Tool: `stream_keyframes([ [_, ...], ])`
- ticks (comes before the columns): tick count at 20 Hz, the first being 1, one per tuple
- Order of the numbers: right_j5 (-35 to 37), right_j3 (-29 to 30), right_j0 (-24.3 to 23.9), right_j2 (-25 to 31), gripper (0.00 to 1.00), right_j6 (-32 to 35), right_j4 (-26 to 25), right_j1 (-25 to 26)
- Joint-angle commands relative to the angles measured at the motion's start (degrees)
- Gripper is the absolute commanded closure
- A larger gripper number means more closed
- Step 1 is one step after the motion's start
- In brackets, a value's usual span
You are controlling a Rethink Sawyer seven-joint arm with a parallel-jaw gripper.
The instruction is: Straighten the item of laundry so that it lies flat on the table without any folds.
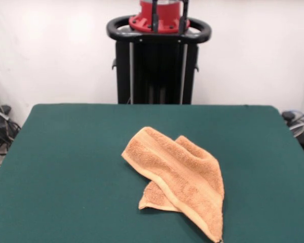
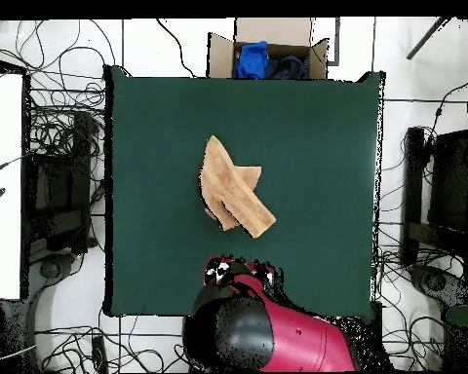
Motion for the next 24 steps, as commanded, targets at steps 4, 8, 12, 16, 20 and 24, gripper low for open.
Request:
stream_keyframes([
  [4, -7.2, 6.2, -1.8, 8.0, 0.0, -3.4, -5.1, 6.1],
  [8, -8.7, 5.5, -1.7, 8.2, 0.0, -1.1, -7.2, 8.1],
  [12, -12.1, 4.6, -0.9, 7.7, 0.0, 2.1, -9.7, 11.8],
  [16, -14.4, 4.5, -0.6, 7.5, 0.0, 3.9, -10.9, 14.3],
  [20, -14.3, 4.7, -0.9, 8.2, 0.0, 4.4, -10.9, 14.2],
  [24, -5.7, 7.0, -1.2, 10.4, 0.0, 1.6, -5.4, 5.4],
])
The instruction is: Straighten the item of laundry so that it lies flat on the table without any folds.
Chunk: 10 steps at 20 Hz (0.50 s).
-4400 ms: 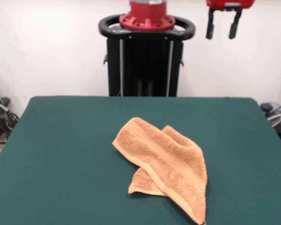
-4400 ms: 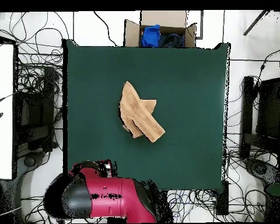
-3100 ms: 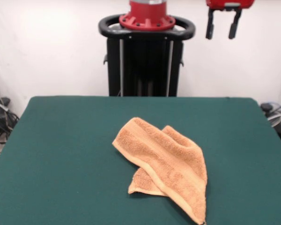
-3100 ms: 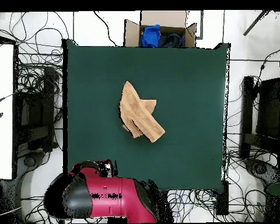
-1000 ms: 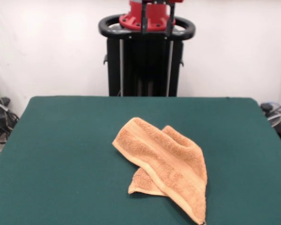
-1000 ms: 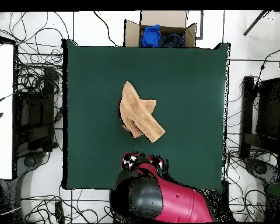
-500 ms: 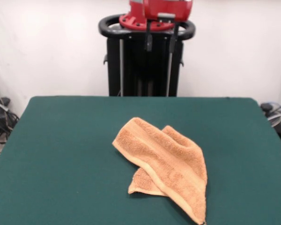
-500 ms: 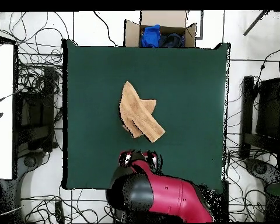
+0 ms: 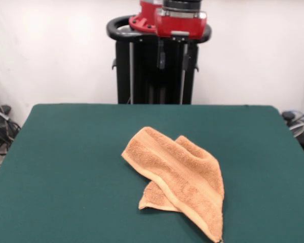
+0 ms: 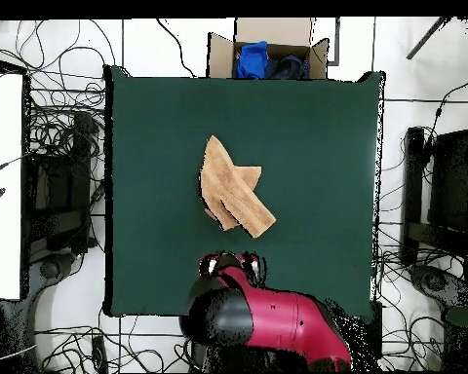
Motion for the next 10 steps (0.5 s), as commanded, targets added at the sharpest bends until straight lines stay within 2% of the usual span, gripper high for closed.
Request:
stream_keyframes([
  [1, 10.6, 5.4, 0.6, 5.6, 0.0, 0.8, 5.0, -8.0],
  [5, 21.8, 4.1, 4.3, 3.5, 0.0, 1.3, 8.5, -15.2],
  [10, 27.6, 1.8, 9.0, 1.6, 0.0, 6.5, 8.5, -17.8],
])
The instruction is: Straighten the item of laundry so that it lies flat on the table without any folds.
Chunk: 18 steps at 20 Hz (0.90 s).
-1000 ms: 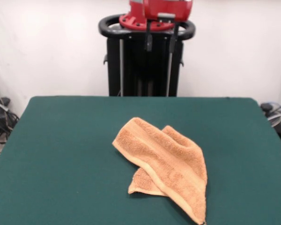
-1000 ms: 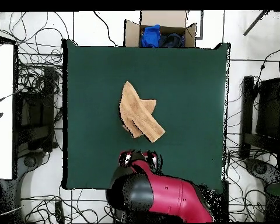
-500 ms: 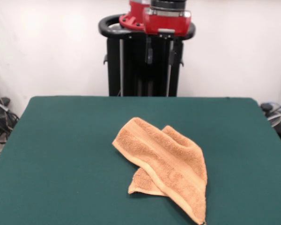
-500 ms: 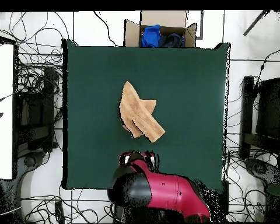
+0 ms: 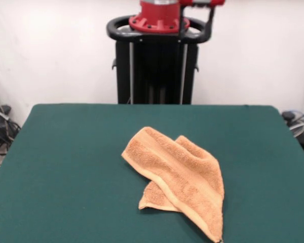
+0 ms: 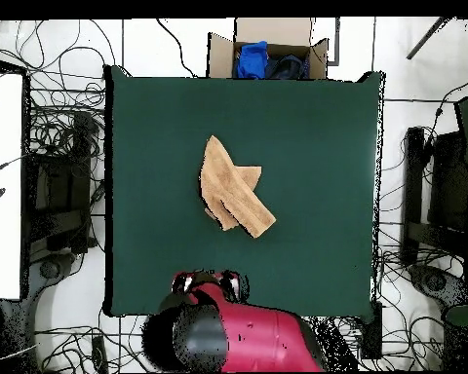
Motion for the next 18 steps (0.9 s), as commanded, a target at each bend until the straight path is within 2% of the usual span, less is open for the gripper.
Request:
stream_keyframes([
  [1, 12.0, 0.2, 5.4, 0.5, 0.0, 7.5, 3.3, -6.3],
  [6, 10.9, -0.1, 6.4, -0.4, 0.0, 7.9, 2.8, -5.3],
  [12, 5.1, 2.0, 0.0, -1.1, 0.0, -0.5, 1.2, -2.3],
  [15, 1.1, 2.9, -2.1, -1.2, 0.0, 0.3, -1.3, -0.9],
  [18, -2.6, 3.9, -4.0, -0.4, 0.0, 0.9, -1.7, 1.5],
])
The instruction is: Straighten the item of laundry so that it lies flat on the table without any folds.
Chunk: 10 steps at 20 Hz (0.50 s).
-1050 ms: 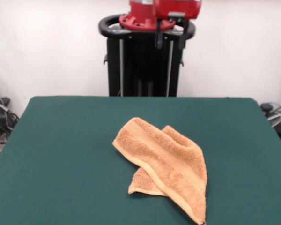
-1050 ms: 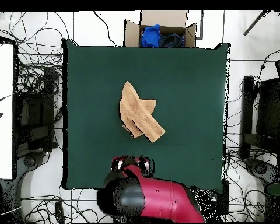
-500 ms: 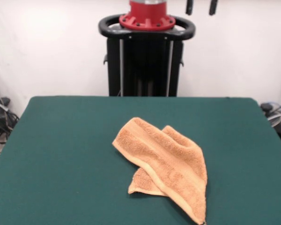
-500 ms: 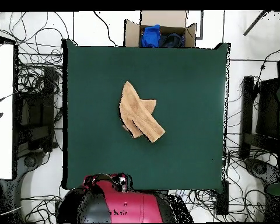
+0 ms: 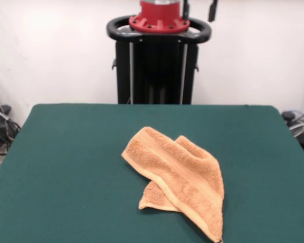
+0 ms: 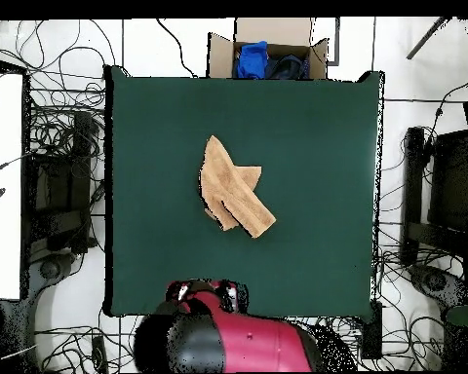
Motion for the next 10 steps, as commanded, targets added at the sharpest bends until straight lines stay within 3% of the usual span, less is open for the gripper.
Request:
stream_keyframes([
  [1, -7.7, 4.5, -3.2, -0.6, 0.0, 2.4, -3.5, 5.8],
  [10, -11.9, 4.7, -3.5, -1.7, 0.0, 5.7, -9.1, 10.4],
])
